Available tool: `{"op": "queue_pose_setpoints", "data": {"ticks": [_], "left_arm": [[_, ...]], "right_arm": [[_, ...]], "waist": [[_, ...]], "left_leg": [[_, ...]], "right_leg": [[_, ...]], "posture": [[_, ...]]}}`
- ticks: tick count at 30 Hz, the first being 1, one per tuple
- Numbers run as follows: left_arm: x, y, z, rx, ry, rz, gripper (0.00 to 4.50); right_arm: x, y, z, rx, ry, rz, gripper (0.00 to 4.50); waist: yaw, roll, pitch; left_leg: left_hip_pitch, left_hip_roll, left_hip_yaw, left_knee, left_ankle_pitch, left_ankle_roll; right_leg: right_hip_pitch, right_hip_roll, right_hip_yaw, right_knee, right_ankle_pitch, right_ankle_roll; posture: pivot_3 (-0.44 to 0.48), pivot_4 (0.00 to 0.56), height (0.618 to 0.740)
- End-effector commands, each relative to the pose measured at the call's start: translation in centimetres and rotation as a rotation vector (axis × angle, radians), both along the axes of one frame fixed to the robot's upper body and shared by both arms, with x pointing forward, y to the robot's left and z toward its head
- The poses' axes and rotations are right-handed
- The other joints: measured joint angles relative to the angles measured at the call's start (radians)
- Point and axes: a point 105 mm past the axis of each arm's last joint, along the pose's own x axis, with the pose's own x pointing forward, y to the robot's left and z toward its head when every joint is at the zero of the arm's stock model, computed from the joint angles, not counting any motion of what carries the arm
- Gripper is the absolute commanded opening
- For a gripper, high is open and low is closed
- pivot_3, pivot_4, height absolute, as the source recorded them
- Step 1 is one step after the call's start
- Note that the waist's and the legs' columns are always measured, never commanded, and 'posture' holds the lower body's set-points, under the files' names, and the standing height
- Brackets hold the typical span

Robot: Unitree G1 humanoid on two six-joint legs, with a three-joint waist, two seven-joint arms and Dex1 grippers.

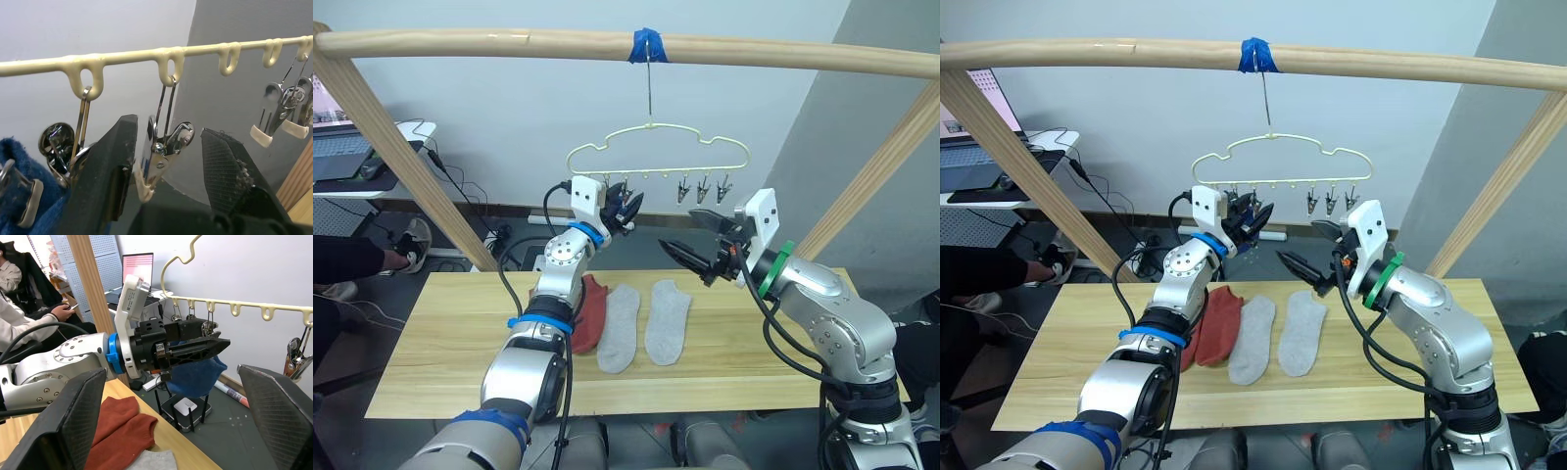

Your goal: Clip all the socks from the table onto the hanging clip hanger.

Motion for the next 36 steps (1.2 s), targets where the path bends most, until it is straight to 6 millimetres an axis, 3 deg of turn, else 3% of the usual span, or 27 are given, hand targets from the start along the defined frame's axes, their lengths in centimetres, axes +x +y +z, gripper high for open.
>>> {"op": "queue_pose_setpoints", "data": {"ticks": [1,15,24,28,33,36], "left_arm": [[0.2,-0.3,1.7,0.001,-0.067,0.005,2.3],[0.3,-0.1,2.1,-0.003,-0.092,0.033,2.3],[0.2,-0.5,2.6,-0.023,-0.106,0.019,0.24],[0.1,-0.5,2.7,-0.027,-0.106,0.013,0.17],[0.0,-0.3,2.5,-0.073,-0.037,-0.039,0.17],[-0.5,-0.3,2.6,-0.167,0.081,-0.14,0.17]], "right_arm": [[-0.8,0.3,1.6,0.019,-0.071,0.023,4.5],[-0.7,0.4,1.6,0.013,-0.069,0.031,4.5],[-0.8,0.4,1.2,0.01,-0.054,0.031,4.5],[-0.8,0.5,0.7,0.004,-0.041,0.029,4.5],[0.1,0.3,-2.8,-0.061,0.035,-0.027,4.5],[2.4,-0.3,-7.1,-0.191,0.105,-0.132,4.5]], "waist": [[0.0,0.0,0.0],[0.0,0.0,0.0],[0.0,0.0,0.0],[0.0,0.0,0.0],[0.0,0.0,0.0],[-0.003,0.0,0.0]], "left_leg": [[0.0,0.0,0.0,0.0,0.0,0.0],[0.0,0.0,0.0,0.0,0.0,0.0],[0.0,0.0,0.0,0.0,0.0,0.0],[0.0,0.0,0.0,0.0,0.0,0.0],[0.0,0.0,0.0,0.0,0.0,0.0],[0.0,0.0,0.0,0.001,0.0,0.0]], "right_leg": [[0.0,0.0,0.0,0.0,0.0,0.0],[0.0,0.0,0.0,0.0,0.001,-0.002],[0.0,0.0,0.0,0.0,0.001,-0.002],[0.0,0.0,0.0,0.001,0.001,-0.002],[0.0,0.0,-0.001,0.001,0.001,-0.002],[0.0,0.0,0.0,0.001,0.001,-0.002]], "posture": [[-0.109,0.123,0.74],[-0.108,0.122,0.74],[-0.101,0.118,0.74],[-0.101,0.118,0.74],[-0.096,0.118,0.74],[-0.096,0.118,0.74]]}}
